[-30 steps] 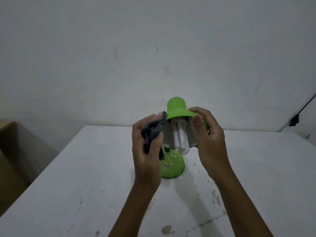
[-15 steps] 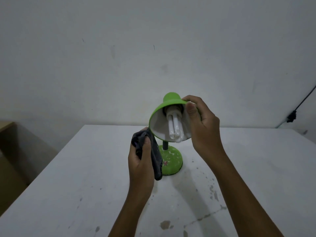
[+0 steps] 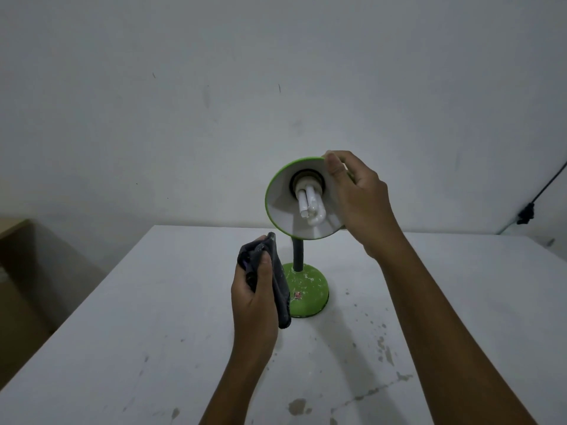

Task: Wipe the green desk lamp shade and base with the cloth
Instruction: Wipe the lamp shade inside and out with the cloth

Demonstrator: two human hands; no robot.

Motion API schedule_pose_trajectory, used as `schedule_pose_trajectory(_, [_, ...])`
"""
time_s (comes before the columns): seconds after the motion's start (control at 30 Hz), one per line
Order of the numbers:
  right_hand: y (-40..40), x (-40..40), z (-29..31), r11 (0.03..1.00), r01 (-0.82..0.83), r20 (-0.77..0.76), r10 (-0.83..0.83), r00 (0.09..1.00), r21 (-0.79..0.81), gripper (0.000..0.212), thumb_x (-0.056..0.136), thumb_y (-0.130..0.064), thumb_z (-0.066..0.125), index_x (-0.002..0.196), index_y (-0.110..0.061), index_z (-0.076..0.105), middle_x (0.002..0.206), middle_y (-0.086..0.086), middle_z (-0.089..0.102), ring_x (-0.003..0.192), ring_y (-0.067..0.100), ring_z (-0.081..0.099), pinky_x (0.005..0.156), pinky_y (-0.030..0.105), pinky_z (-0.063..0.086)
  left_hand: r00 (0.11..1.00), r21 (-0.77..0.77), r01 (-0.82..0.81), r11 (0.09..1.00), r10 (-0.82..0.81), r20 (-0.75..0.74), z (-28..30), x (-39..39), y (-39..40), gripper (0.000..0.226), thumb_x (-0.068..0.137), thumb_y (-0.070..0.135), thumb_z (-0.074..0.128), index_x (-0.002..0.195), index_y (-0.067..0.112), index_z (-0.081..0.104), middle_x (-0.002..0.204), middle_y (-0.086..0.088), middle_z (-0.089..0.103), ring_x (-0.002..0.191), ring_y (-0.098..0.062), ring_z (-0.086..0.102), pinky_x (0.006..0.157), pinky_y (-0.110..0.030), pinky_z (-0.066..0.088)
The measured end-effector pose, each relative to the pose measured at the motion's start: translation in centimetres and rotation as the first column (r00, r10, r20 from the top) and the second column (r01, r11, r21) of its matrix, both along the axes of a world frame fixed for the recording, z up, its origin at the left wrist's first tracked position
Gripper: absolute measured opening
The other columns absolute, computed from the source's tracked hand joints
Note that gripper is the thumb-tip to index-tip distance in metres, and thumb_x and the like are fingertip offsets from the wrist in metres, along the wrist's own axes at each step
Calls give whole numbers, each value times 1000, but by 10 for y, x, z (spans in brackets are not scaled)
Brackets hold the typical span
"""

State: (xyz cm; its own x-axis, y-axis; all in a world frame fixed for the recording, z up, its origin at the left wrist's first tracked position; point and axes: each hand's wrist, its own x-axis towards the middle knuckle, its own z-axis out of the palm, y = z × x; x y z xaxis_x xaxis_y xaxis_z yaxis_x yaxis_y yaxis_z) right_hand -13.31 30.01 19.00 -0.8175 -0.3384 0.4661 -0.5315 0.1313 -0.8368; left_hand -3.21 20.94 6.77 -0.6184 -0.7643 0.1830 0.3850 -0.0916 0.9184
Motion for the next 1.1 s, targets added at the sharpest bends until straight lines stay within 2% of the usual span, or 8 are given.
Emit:
schedule_pose_trajectory(0.13, [1,2,-1,1000,-20,19,21,1000,-7,23,98,-54,46,99,-39,63,102,18,65,63,2,45,58,16,42,1000,11,-11,1000,10,20,-5,1,-3,14,99,31,50,108,33,61,90,11,71,79,2,68,62,-13,52])
schedule_pose_trajectory(0.23, [3,6,-8,999,-36,37,37,999,-29,28,97,-55,45,103,-35,65,87,13,63,60,1,44,60,21,42,999,19,-17,1000,17,44,-8,2,-4,14,99,33,50,108,35,61,93,12,71,84,-1,69,66,-15,52])
schedule_pose_trajectory(0.33, [5,10,-14,995,-59,52,63,997,-78,28,97,-54,46,105,-35,64,75,-13,60,61,-6,49,58,11,41,998,49,-7,999,4,56,-10,3,-3,13,99,35,50,105,37,61,93,15,71,84,1,69,66,-14,51])
schedule_pose_trajectory(0.47, [7,13,-22,982,-118,92,132,987,-144,25,97,-53,47,113,-41,62,98,-28,65,90,-18,56,80,13,44,996,100,12,995,-20,89,-14,3,0,12,98,38,50,104,36,60,95,13,70,84,1,69,65,-14,51])
schedule_pose_trajectory(0.57, [16,16,-34,970,-90,140,124,982,-225,27,97,-55,45,121,-50,57,105,-41,58,102,-22,52,97,24,45,991,175,22,984,-44,125,-19,5,0,19,96,44,51,105,31,62,100,4,72,95,-16,70,78,-32,57])
schedule_pose_trajectory(0.73, [42,19,-69,930,52,344,81,936,-363,24,100,-44,46,114,-33,63,120,-10,64,110,12,64,98,44,53,980,274,61,960,-109,164,-28,3,6,27,92,49,58,106,27,67,102,-4,75,100,-27,71,95,-52,53])
schedule_pose_trajectory(0.97, [40,27,-150,988,-91,477,140,868,-124,20,92,-39,64,102,-25,74,98,-7,75,92,12,72,85,40,60,939,279,179,943,-249,239,-38,-6,24,34,81,32,76,110,14,68,102,-10,76,92,-29,74,86,-49,59])
schedule_pose_trajectory(1.1, [27,22,-169,989,-79,443,126,888,-123,17,93,-32,65,87,-21,76,84,-1,76,84,18,73,77,42,61,907,254,230,939,-302,294,-46,-6,23,34,84,34,73,109,12,68,99,-10,77,92,-27,74,85,-47,59])
